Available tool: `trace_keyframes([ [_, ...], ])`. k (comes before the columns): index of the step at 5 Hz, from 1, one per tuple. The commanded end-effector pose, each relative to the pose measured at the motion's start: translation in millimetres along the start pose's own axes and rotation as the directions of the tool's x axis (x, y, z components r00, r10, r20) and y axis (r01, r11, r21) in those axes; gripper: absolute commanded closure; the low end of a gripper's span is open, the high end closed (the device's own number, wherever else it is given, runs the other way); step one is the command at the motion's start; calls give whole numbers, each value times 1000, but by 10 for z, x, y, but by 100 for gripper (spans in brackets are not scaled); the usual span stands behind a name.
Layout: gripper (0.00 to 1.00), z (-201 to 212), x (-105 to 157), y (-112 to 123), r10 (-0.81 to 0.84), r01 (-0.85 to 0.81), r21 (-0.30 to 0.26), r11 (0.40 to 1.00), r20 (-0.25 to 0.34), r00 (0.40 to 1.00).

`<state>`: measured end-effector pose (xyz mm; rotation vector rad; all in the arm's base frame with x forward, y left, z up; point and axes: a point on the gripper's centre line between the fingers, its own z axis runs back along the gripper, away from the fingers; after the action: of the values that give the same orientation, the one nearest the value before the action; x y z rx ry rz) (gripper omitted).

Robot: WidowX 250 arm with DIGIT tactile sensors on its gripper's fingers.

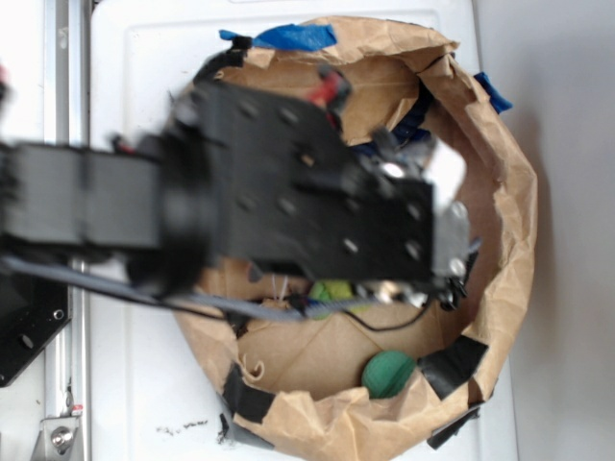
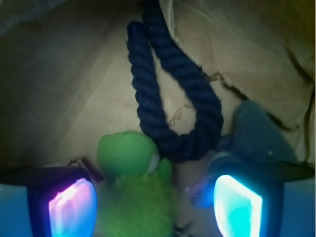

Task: Grab the green animal.

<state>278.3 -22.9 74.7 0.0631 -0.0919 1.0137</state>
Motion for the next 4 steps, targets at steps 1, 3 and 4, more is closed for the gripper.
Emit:
trace_keyframes([
  [1,0,-151,37,-27,20,-20,-12,1000,36,999],
  [3,0,-323,-62,70,8,-8,4,1000,23,1000],
  [4,0,-421,-74,141,-29,28,18,999,8,1000],
])
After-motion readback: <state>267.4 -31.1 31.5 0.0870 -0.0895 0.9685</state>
